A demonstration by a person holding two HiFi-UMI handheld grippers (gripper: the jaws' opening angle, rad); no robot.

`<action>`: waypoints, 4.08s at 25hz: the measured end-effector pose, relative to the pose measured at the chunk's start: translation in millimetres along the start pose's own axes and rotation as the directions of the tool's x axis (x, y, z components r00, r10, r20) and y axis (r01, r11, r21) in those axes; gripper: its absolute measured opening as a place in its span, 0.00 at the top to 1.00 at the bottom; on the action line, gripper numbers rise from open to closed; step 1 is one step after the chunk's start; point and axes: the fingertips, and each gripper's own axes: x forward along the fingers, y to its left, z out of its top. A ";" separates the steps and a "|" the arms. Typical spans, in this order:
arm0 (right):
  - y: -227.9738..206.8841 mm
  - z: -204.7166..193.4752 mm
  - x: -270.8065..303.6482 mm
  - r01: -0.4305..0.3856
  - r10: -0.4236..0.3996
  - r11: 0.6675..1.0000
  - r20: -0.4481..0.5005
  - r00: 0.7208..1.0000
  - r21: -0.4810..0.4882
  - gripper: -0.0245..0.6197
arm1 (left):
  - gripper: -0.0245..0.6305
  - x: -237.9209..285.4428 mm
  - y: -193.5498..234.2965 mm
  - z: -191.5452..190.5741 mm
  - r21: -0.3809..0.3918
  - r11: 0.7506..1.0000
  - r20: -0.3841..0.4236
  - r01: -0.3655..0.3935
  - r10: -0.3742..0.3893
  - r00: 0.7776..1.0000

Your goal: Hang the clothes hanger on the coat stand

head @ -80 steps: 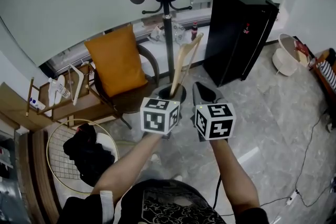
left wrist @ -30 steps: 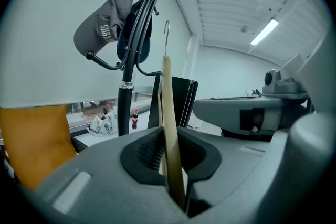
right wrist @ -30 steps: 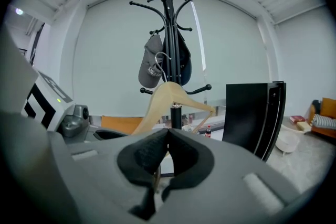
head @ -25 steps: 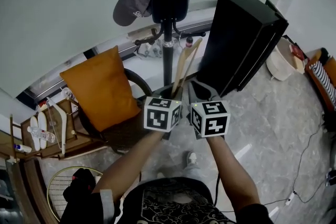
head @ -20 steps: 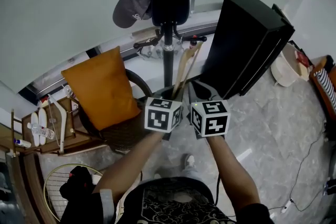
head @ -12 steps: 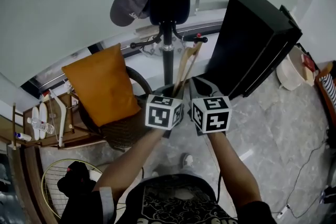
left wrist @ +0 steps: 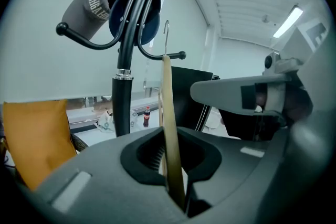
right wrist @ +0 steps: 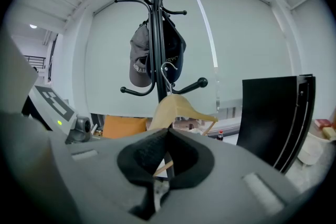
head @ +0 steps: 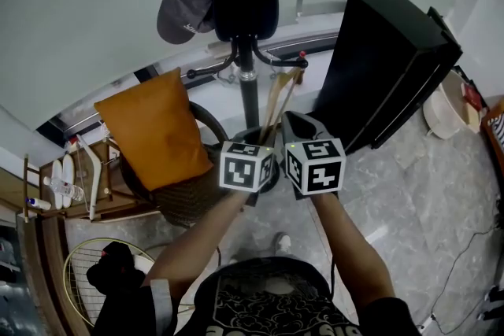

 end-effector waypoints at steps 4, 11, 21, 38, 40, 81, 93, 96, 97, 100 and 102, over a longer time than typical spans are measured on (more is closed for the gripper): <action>-6.0 1.1 6.2 -0.015 0.015 1.000 0.004 1.000 -0.003 0.96 | 0.90 10.4 1.3 1.6 -0.012 1.000 -0.002 -0.012 0.012 1.000; -15.7 4.7 15.5 -0.034 0.034 0.999 0.011 0.999 -0.001 0.96 | 0.90 23.9 5.2 1.8 -0.013 0.999 -0.012 -0.035 0.035 0.999; -20.4 4.9 23.1 -0.049 0.049 0.999 0.011 0.999 -0.003 0.96 | 0.90 35.7 11.2 -8.9 -0.012 0.998 -0.039 -0.061 0.061 0.997; -24.7 -4.6 18.0 -0.037 0.037 0.999 -0.008 0.999 0.002 0.96 | 0.90 40.7 12.5 -32.3 -0.026 0.997 -0.085 -0.076 0.073 0.994; -24.3 -6.2 16.9 -0.037 0.037 0.999 -0.009 0.999 0.003 0.96 | 0.90 41.3 12.5 -34.2 -0.027 0.997 -0.082 -0.077 0.075 0.994; -2.2 -25.7 10.5 -0.026 0.027 0.999 -0.045 0.999 0.027 0.96 | 0.85 20.9 33.1 -26.8 0.068 0.988 -0.025 -0.136 0.138 0.990; 11.5 -30.7 3.9 -0.011 0.013 0.999 -0.050 0.999 0.030 0.96 | 0.85 -1.8 28.0 -18.0 0.059 0.994 0.014 -0.091 0.090 0.996; 15.8 -31.3 2.1 -0.007 0.008 1.000 -0.050 0.999 0.031 0.96 | 0.85 -9.1 26.2 -14.4 0.050 0.996 0.026 -0.080 0.079 0.997; 17.3 -31.5 1.3 -0.005 0.006 1.000 -0.049 0.999 0.030 0.96 | 0.85 -11.3 25.1 -13.3 0.048 0.996 0.028 -0.073 0.072 0.997; 22.2 -31.4 -1.1 0.002 0.000 1.000 -0.049 0.999 0.029 0.96 | 0.85 -18.6 22.6 -8.9 0.049 0.997 0.040 -0.060 0.058 0.997; 27.2 -30.5 -2.3 0.004 -0.002 1.000 -0.046 0.999 0.030 0.96 | 0.85 -25.1 22.1 -5.6 0.051 0.997 0.051 -0.055 0.052 0.997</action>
